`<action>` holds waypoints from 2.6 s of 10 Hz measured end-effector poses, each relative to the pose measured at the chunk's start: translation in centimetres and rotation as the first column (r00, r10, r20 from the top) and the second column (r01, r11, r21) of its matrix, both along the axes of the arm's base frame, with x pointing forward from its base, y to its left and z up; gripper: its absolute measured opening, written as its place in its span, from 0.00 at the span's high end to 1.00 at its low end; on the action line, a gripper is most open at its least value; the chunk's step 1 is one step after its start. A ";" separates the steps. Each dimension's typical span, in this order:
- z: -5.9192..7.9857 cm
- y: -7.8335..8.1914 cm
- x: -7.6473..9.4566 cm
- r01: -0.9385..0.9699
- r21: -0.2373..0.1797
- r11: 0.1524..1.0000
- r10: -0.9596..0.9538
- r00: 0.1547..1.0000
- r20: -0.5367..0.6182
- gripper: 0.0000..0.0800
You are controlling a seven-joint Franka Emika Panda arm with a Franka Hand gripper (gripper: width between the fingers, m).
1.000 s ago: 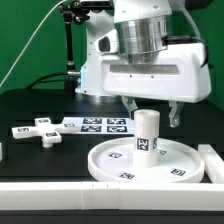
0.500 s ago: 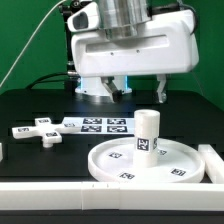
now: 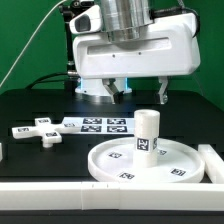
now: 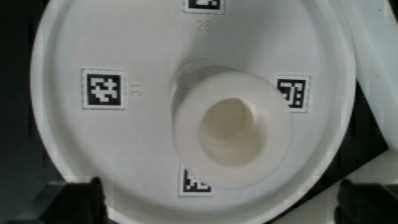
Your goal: Assemble round table
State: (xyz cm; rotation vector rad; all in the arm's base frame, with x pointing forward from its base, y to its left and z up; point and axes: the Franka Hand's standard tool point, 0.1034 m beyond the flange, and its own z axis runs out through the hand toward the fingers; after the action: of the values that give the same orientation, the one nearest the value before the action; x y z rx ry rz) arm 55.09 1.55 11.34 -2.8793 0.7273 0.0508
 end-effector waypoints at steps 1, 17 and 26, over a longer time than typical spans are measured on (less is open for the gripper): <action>-0.1 -0.9 -0.7 -0.087 -0.010 0.996 0.087 0.996 0.023 0.19; -1.6 -7.4 -3.6 -0.919 -0.265 0.293 0.955 0.295 0.031 0.19; -3.2 -10.9 -7.3 -0.952 -0.286 0.111 0.992 0.121 -0.019 0.19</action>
Offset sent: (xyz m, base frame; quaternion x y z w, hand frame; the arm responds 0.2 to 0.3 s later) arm -0.0310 -0.0610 -0.0072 0.0032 -0.0076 -0.2040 0.9789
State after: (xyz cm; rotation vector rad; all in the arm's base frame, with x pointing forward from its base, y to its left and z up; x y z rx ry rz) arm 47.79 -9.39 8.14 -2.8517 -1.4784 -0.1442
